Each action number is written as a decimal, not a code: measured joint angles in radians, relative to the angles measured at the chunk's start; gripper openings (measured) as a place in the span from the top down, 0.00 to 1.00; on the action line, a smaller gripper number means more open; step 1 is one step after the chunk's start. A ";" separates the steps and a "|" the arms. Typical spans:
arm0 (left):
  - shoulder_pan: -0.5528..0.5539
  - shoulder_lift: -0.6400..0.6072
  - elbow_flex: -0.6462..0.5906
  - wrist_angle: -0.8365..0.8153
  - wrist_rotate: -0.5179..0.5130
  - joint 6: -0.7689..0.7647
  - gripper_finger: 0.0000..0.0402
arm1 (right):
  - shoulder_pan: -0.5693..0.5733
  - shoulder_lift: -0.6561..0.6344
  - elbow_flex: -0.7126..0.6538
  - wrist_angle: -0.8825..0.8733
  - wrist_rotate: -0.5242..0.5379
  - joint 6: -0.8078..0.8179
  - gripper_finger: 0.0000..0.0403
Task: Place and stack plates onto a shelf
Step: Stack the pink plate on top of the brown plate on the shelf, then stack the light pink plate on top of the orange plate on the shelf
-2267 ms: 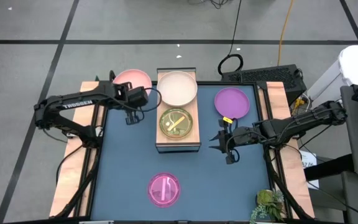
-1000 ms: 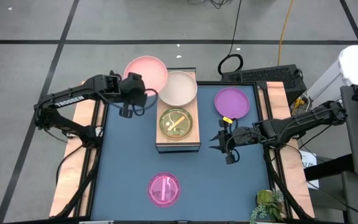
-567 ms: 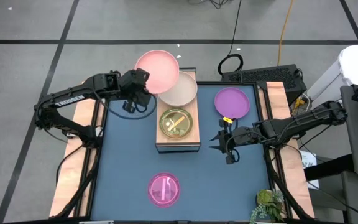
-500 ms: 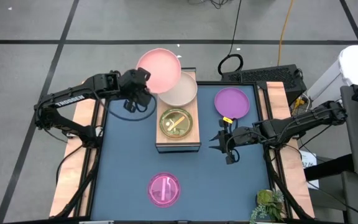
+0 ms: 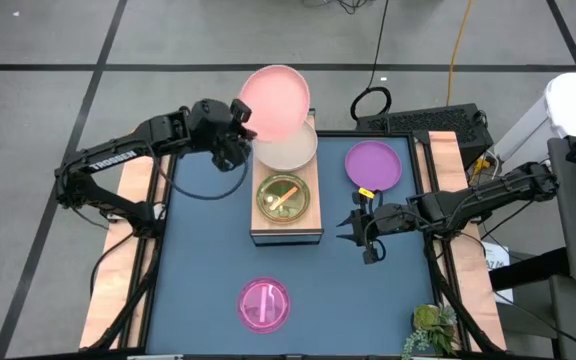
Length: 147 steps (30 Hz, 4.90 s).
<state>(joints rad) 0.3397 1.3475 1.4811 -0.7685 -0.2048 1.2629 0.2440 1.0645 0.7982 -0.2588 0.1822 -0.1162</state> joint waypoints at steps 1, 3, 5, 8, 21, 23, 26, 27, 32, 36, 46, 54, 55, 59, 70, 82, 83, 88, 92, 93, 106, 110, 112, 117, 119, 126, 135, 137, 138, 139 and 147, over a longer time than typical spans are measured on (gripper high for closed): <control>0.006 0.006 0.000 0.019 0.024 -0.002 0.97 | 0.000 0.000 0.000 0.000 0.000 0.000 0.74; 0.026 0.022 0.000 0.024 0.082 -0.009 0.97 | 0.000 0.000 0.000 0.000 0.000 0.000 0.74; 0.037 0.048 0.000 0.023 0.107 -0.021 0.97 | 0.000 0.000 0.000 0.000 0.000 0.000 0.74; 0.053 0.095 0.000 0.019 0.130 -0.043 0.97 | 0.000 0.000 0.000 0.000 0.000 0.000 0.74; 0.055 0.212 0.000 -0.019 0.168 -0.159 0.96 | 0.000 0.000 0.000 -0.007 0.000 0.000 0.74; 0.053 0.214 0.000 -0.036 0.192 -0.185 0.96 | 0.000 0.000 0.000 -0.008 0.000 0.000 0.74; 0.053 0.213 0.000 -0.055 0.239 -0.212 0.96 | 0.000 0.000 0.000 -0.008 0.000 0.000 0.74; 0.052 0.214 0.000 -0.056 0.241 -0.224 0.95 | 0.000 0.000 0.000 -0.008 0.000 0.000 0.74; 0.053 0.214 0.000 -0.061 0.241 -0.302 0.95 | 0.000 0.000 0.000 -0.008 0.000 0.003 0.74; 0.053 0.215 0.000 -0.071 0.241 -0.346 0.95 | 0.000 0.000 0.000 -0.008 -0.001 0.022 0.74; 0.051 0.227 0.000 -0.072 0.242 -0.387 0.95 | 0.000 0.000 0.000 -0.008 -0.001 0.023 0.74; 0.051 0.226 0.000 -0.071 0.242 -0.393 0.94 | 0.000 0.000 0.000 -0.008 -0.001 0.023 0.74; 0.051 0.226 0.000 -0.070 0.241 -0.393 0.92 | 0.000 0.000 0.000 -0.008 -0.001 0.023 0.74; 0.050 0.226 0.000 -0.063 0.241 -0.402 0.84 | 0.000 0.000 0.000 -0.008 -0.001 0.023 0.74; 0.026 0.226 0.000 -0.038 0.241 -0.453 0.75 | 0.000 0.000 0.000 -0.008 -0.001 0.023 0.74; 0.025 0.226 0.000 -0.034 0.209 -0.598 0.77 | 0.000 0.000 0.000 -0.008 -0.001 0.026 0.74; 0.031 0.226 0.000 -0.032 0.216 -0.606 0.78 | 0.000 0.000 0.000 -0.008 -0.001 0.026 0.74; 0.044 0.225 0.000 -0.028 0.287 -0.656 0.91 | 0.000 0.000 0.000 -0.008 -0.001 0.027 0.74; 0.053 0.224 -0.023 -0.016 0.286 -0.675 0.99 | 0.000 0.000 0.000 -0.008 -0.003 0.027 0.74; 0.053 0.224 -0.033 -0.010 0.285 -0.683 0.99 | 0.000 0.000 0.000 -0.008 -0.003 0.027 0.74; 0.047 0.217 -0.101 0.089 0.271 -0.692 0.99 | 0.000 0.000 0.000 -0.008 -0.003 0.027 0.74; 0.044 0.198 -0.101 0.091 0.271 -0.685 0.99 | 0.000 0.000 0.000 -0.009 -0.003 0.027 0.74; 0.043 0.184 -0.101 0.090 0.272 -0.686 0.99 | 0.000 0.000 0.000 -0.009 -0.003 0.027 0.74; 0.035 0.135 -0.101 0.101 0.272 -0.705 0.99 | 0.000 0.000 0.000 -0.010 -0.003 0.026 0.74; 0.023 0.103 -0.101 0.103 0.272 -0.736 0.99 | 0.000 0.000 0.000 -0.014 -0.003 0.027 0.74; -0.119 0.017 -0.099 0.039 0.273 -0.896 0.99 | 0.000 0.000 0.000 -0.009 -0.003 0.110 0.74; -0.459 0.004 -0.213 0.121 0.146 -1.038 0.99 | 0.071 0.097 -0.001 0.109 -0.028 0.165 0.74; -0.512 0.004 -0.258 0.171 0.102 -1.069 0.99 | 0.100 0.129 -0.001 0.161 -0.030 0.165 0.74; -0.536 0.004 -0.278 0.185 0.081 -1.087 0.99 | 0.114 0.144 0.000 0.188 -0.030 0.165 0.74; -0.558 0.004 -0.295 0.198 0.063 -1.106 0.99 | 0.130 0.158 0.000 0.206 -0.027 0.165 0.74; -0.673 0.004 -0.376 0.305 -0.053 -1.198 0.99 | 0.241 0.312 0.000 0.387 0.005 0.220 0.74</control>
<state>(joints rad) -0.3336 1.3514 1.1052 -0.4637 -0.2577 0.0647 0.4847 1.3767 0.7979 0.1281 0.1875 0.1043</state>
